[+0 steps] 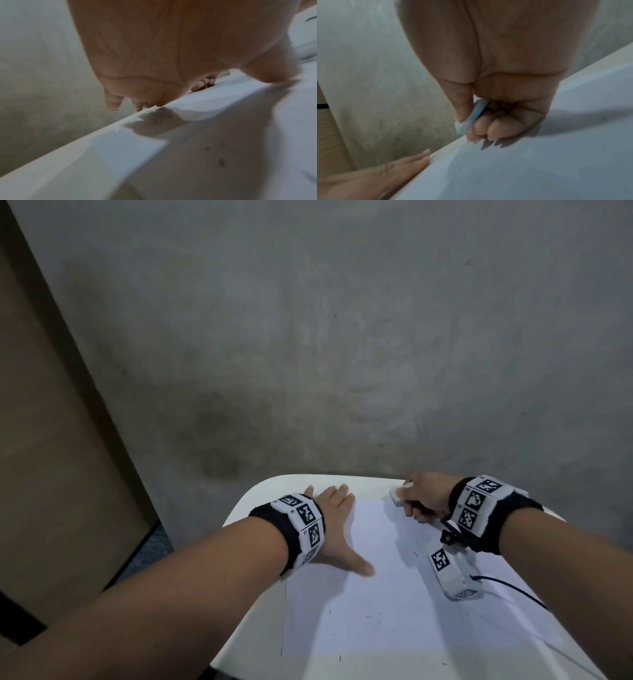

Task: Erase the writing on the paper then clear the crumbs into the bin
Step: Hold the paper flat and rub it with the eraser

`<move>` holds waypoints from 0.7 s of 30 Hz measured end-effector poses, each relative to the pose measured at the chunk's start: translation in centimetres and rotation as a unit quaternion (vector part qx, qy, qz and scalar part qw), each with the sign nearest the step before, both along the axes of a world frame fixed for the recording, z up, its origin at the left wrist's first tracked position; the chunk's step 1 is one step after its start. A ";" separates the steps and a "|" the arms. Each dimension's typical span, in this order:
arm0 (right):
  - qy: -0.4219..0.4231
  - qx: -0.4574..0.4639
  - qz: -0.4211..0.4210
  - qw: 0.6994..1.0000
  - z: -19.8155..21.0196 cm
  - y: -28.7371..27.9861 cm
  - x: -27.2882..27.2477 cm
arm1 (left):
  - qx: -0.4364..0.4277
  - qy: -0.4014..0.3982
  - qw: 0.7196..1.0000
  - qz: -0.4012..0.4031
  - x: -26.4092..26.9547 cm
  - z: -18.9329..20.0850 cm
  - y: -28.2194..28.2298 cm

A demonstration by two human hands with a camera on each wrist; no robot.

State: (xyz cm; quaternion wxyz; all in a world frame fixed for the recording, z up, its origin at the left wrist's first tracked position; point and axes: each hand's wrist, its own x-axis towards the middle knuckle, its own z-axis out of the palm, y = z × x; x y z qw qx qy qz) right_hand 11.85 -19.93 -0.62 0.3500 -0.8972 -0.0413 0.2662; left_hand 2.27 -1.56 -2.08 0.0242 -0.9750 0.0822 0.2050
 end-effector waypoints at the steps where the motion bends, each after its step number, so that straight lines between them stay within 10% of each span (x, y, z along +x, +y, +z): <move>1: -0.002 0.002 0.005 1.000 0.0 0.0 -0.1 | -0.005 0.000 1.000 0.012 0.3 -0.2 -0.3; 9: -0.001 0.029 0.005 1.000 -0.1 0.0 0.0 | -0.059 0.108 0.972 -0.203 -3.9 0.8 -3.3; 15: -0.047 -0.137 0.111 0.983 1.2 1.4 -0.4 | -0.021 0.035 0.999 0.002 -2.2 0.4 3.4; 21: -0.185 -0.346 0.276 0.877 1.4 6.6 -1.7 | -0.042 0.048 0.998 0.012 -1.7 -0.7 3.8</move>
